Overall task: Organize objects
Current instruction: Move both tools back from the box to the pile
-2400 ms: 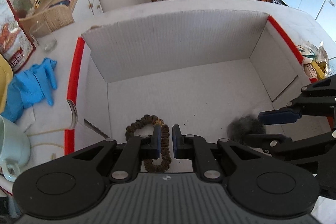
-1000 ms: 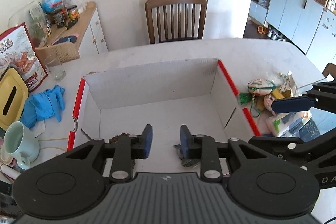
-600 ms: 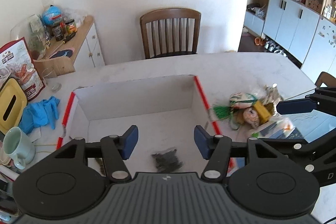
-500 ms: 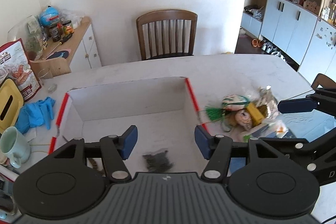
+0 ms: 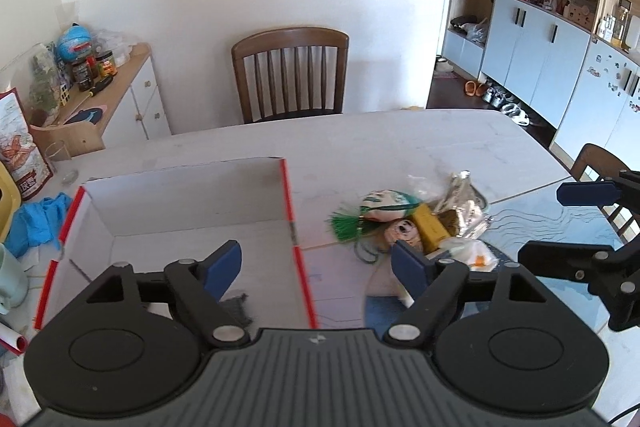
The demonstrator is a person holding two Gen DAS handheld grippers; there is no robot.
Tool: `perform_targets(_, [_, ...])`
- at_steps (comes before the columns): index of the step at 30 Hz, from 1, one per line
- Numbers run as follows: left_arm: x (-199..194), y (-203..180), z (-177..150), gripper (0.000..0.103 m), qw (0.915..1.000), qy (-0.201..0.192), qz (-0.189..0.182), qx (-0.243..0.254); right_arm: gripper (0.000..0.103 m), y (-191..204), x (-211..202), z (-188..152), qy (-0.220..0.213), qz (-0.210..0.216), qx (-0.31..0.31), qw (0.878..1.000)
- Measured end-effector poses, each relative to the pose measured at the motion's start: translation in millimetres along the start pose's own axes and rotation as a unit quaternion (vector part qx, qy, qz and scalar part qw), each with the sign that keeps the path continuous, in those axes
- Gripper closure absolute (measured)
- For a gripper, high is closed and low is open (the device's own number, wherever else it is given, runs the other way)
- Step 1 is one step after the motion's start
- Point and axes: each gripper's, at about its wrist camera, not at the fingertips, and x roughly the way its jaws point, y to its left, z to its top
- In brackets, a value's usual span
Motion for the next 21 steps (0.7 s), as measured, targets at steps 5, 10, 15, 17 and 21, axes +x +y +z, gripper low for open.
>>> perform_targets(5, [5.0, -20.7, -1.3, 0.018, 1.0000, 0.002, 0.001, 0.003, 0.001, -25.1, -12.2, -10.6, -0.007, -0.011, 0.007, 1.000])
perform_targets(10, [11.3, -39.6, -2.3, 0.017, 0.9999, 0.002, 0.003, 0.009, 0.001, -47.5, -20.3, -21.4, -0.005, -0.024, 0.010, 1.000])
perform_targets(15, [16.2, -57.4, -1.7, 0.007, 0.9999, 0.001, -0.003, 0.014, 0.001, -67.6, -25.5, -31.5, -0.001, -0.036, 0.017, 0.999])
perform_targets(17, [18.0, -63.3, -1.4, 0.002, 0.9999, -0.002, -0.006, 0.013, 0.001, -74.5, -27.1, -34.8, 0.001, -0.039, 0.020, 0.999])
perform_targets(21, [25.2, -72.6, -3.8, 0.001, 0.9999, -0.004, -0.013, 0.010, 0.001, -86.4, -26.3, -39.9, 0.005, -0.047, 0.027, 0.999])
